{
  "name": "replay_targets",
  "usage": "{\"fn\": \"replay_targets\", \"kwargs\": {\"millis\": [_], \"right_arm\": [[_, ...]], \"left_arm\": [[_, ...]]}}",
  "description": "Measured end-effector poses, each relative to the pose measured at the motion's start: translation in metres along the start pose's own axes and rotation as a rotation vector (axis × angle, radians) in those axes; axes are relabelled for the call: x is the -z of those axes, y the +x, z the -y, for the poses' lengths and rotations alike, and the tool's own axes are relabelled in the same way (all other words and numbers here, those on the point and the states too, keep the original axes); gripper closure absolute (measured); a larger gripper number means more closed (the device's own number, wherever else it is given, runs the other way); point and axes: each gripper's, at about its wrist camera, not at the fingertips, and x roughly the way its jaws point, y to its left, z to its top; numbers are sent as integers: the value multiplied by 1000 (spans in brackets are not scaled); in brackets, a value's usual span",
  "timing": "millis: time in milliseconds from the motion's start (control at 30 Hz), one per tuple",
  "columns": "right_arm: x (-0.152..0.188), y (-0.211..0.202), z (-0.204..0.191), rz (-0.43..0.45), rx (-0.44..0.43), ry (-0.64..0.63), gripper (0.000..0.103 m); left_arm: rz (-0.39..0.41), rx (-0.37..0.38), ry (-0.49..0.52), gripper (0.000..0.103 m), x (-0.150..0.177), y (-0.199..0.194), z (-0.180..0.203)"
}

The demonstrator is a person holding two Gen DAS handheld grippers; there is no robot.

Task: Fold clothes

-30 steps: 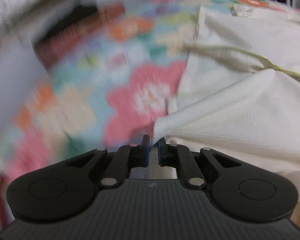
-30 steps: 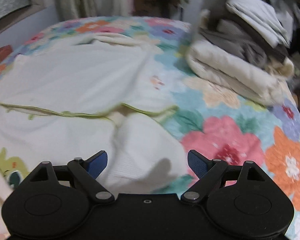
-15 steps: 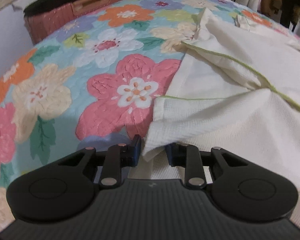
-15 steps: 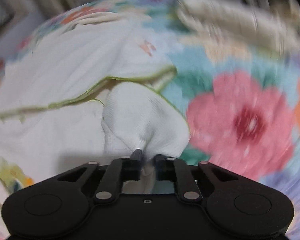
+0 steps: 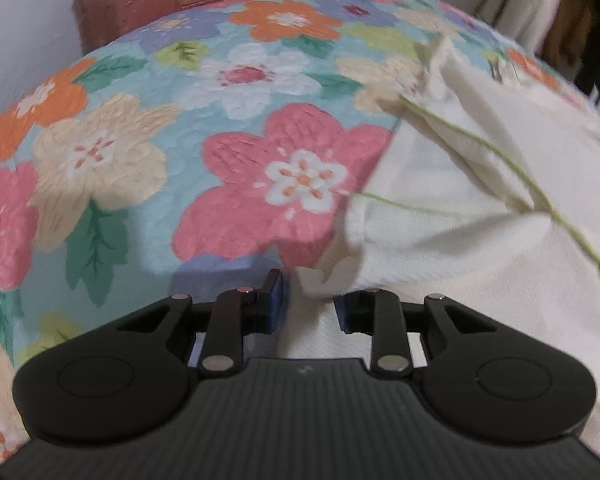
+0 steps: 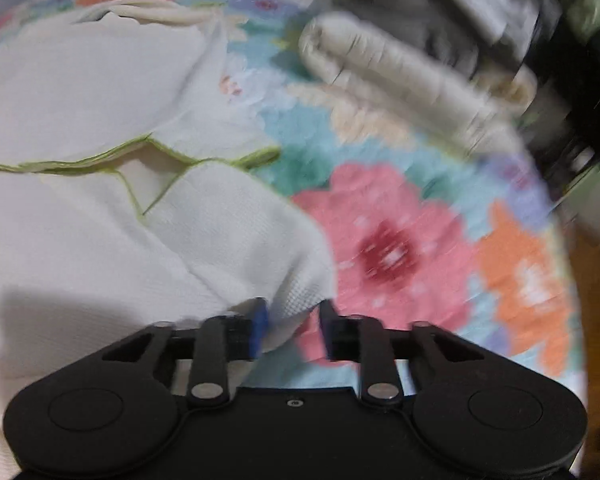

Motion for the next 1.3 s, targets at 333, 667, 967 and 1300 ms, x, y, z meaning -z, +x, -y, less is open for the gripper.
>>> {"fn": "replay_targets", "kwargs": {"millis": [333,667,967,1300], "right_arm": [[-50,-124,-114,283,-493,-162,59],[-127,-156,-375,215,-1010,-544,59],[-138,-94,-488,111,-860,-844,59],[-119,-111,-498,294,-737,-925,97]], "left_arm": [[-2,145,-78,51,-22,-3,-5],[-92,172,-287,56,-7,0,-54],[-113,230,-397,55,-6,9,-80],[-117,231,-327,54,-13,10,-66]]}}
